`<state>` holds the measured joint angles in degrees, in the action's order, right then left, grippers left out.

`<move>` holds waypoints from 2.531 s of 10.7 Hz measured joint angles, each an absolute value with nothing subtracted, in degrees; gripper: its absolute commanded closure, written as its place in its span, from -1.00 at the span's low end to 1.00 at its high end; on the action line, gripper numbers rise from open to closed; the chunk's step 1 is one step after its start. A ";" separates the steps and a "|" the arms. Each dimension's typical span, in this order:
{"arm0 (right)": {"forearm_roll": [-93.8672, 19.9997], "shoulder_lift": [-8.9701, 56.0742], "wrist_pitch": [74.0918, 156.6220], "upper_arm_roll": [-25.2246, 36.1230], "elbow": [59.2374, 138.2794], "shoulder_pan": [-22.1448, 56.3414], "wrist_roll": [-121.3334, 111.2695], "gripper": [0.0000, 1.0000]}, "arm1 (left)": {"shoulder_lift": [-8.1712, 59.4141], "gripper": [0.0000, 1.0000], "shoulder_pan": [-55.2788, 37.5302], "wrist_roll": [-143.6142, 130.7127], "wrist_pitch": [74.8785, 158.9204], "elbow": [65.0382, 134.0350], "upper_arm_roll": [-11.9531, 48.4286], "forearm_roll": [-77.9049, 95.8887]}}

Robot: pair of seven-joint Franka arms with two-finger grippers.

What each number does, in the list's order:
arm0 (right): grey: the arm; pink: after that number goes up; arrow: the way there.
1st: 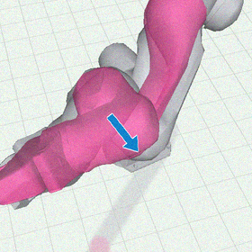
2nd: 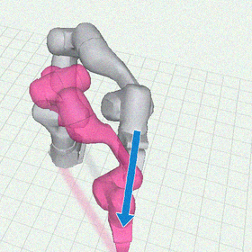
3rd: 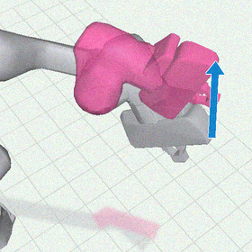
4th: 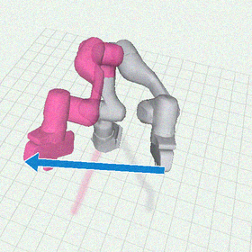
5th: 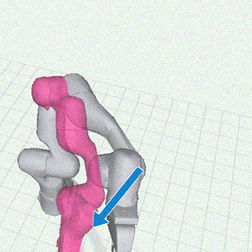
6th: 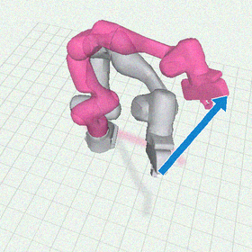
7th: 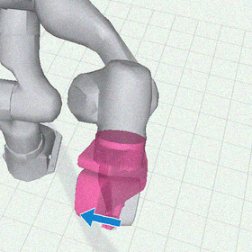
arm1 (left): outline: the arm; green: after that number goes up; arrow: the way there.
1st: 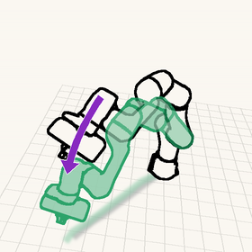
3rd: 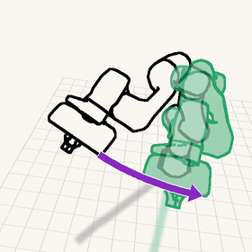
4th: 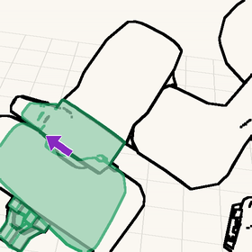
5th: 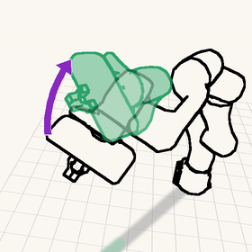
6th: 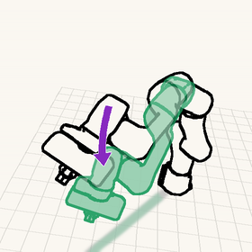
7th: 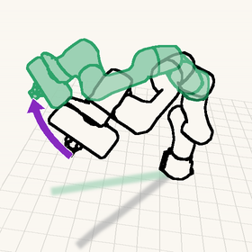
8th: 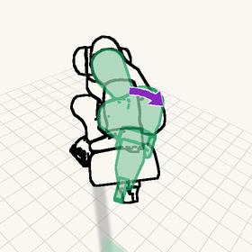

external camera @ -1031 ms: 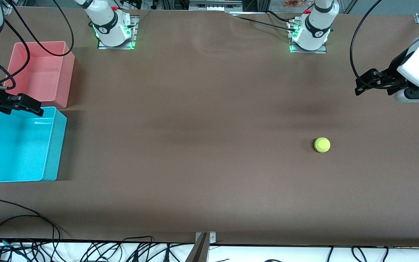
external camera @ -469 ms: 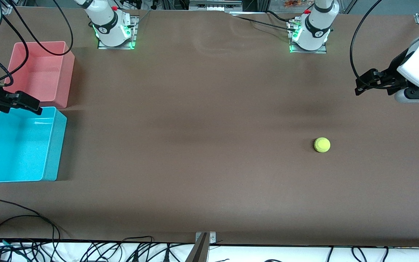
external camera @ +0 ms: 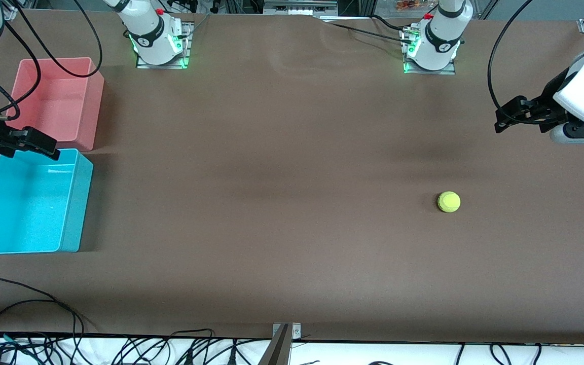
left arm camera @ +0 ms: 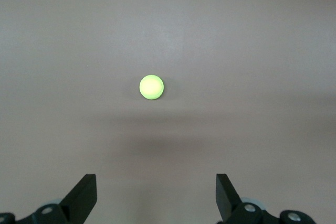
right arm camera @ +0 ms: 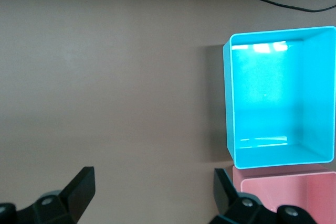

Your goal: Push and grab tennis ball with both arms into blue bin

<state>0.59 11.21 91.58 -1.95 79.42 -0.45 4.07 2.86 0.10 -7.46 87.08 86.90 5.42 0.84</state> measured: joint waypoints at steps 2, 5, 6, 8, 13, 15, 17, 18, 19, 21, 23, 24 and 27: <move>0.59 11.21 91.58 -1.95 79.42 -0.44 4.10 -1.00 | 2.87 -1.00 0.10 -7.46 87.08 86.90 5.42 0.84; 0.59 11.21 91.58 -1.98 79.43 -0.42 4.10 -1.00 | 2.88 -1.00 0.12 -7.46 87.08 86.90 5.40 0.84; 0.58 11.21 91.58 -1.98 79.43 -0.41 4.10 -1.00 | 2.89 -1.00 0.23 -7.46 87.08 86.90 5.37 0.84; 0.58 11.26 91.58 -1.98 79.43 -0.41 4.10 -1.00 | 2.91 -1.00 0.49 -7.46 87.08 86.90 5.36 0.84; 0.56 11.45 91.58 -2.00 79.47 -0.04 4.10 -1.00 | 2.91 -1.00 0.49 -7.46 87.08 86.90 5.52 0.84; 0.55 11.46 91.58 -2.00 79.50 -0.02 4.12 -1.00 | 2.92 -1.00 0.59 -7.46 87.08 86.90 5.44 0.84; 0.54 11.47 91.58 -2.00 79.55 -0.02 4.12 -1.00 | 2.98 -1.00 0.83 -7.41 88.14 87.05 5.46 0.85; 0.54 11.48 91.57 -2.00 79.57 -0.02 4.12 -1.00 | 3.08 -1.00 0.83 -7.41 89.08 87.19 5.53 0.85; 0.54 11.49 91.56 -2.00 79.63 -0.02 4.13 -1.00 | 3.15 -1.00 0.83 -7.41 89.50 87.24 5.55 0.85; 0.54 11.51 91.40 -2.00 79.86 -0.01 4.16 -1.00 | 3.23 -1.00 0.84 -7.41 89.60 88.49 5.52 0.85; 0.54 11.51 91.35 -2.01 80.18 0.12 4.02 -1.00 | 3.41 -1.00 1.00 -7.29 90.61 91.19 4.83 0.83; 0.54 11.51 91.33 -2.05 80.35 0.23 4.00 -1.00 | 3.42 -1.00 1.04 -7.01 91.00 91.81 3.95 0.83; 0.54 11.53 91.40 -2.20 80.53 0.58 3.93 -1.00 | 3.42 -1.00 1.22 -6.16 95.23 94.97 1.40 0.83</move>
